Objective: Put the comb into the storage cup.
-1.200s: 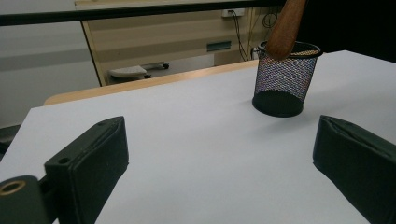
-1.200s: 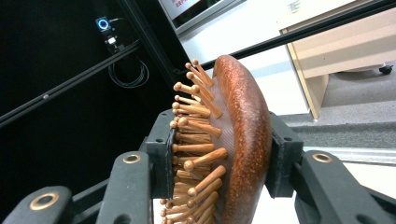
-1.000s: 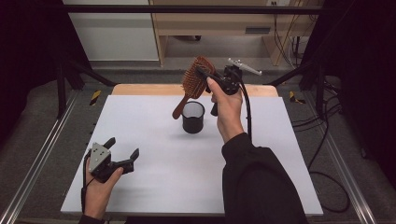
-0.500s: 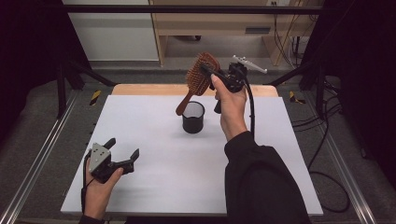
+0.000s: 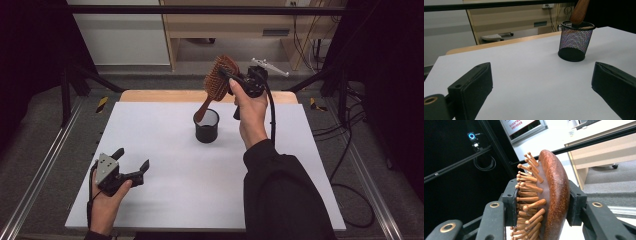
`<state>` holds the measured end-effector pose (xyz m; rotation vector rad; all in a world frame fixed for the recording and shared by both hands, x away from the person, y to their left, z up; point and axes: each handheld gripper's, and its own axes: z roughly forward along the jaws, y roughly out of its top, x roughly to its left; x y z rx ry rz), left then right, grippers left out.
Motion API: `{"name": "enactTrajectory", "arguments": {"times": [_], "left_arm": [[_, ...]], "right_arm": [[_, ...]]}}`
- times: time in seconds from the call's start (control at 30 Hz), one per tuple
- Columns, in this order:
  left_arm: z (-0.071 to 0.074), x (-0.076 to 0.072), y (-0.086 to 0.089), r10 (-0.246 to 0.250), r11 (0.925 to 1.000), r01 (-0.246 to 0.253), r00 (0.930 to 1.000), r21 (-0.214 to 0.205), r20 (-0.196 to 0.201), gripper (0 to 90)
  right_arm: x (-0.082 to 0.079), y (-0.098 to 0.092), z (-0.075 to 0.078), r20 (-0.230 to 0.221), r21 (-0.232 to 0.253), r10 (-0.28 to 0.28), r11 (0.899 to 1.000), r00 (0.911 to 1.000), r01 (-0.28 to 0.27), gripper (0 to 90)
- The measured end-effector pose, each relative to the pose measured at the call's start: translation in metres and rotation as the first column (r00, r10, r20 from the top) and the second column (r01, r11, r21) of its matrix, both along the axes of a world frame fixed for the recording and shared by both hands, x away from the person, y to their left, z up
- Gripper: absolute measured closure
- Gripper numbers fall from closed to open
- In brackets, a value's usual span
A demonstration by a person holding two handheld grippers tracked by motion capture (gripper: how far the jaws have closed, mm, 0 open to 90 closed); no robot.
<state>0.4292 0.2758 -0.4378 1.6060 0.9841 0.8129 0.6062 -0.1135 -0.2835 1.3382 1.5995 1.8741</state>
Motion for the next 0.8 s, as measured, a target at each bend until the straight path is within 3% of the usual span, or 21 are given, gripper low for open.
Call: {"name": "enactTrajectory", "arguments": {"times": [0.33, 0.6, 0.8], "left_arm": [[0.0, 0.0, 0.002, 0.0, 1.0, 0.0, 1.0, -0.009, 0.0, 3.7], [0.002, 0.0, 0.007, 0.004, 0.9997, -0.004, 0.9997, -0.025, 0.023, 2.8], [0.002, 0.0, 0.006, 0.002, 0.9997, -0.001, 0.9998, -0.024, 0.019, 2.7]], "right_arm": [[0.011, -0.001, -0.011, -0.017, -0.041, -0.011, 0.999, 0.9998, 0.011, 53.4], [0.015, 0.008, -0.019, -0.035, -0.078, -0.004, 0.997, 0.9994, 0.001, 53.4], [0.021, 0.014, -0.027, -0.051, -0.1, -0.01, 0.995, 0.9986, 0.005, 53.2]]}}
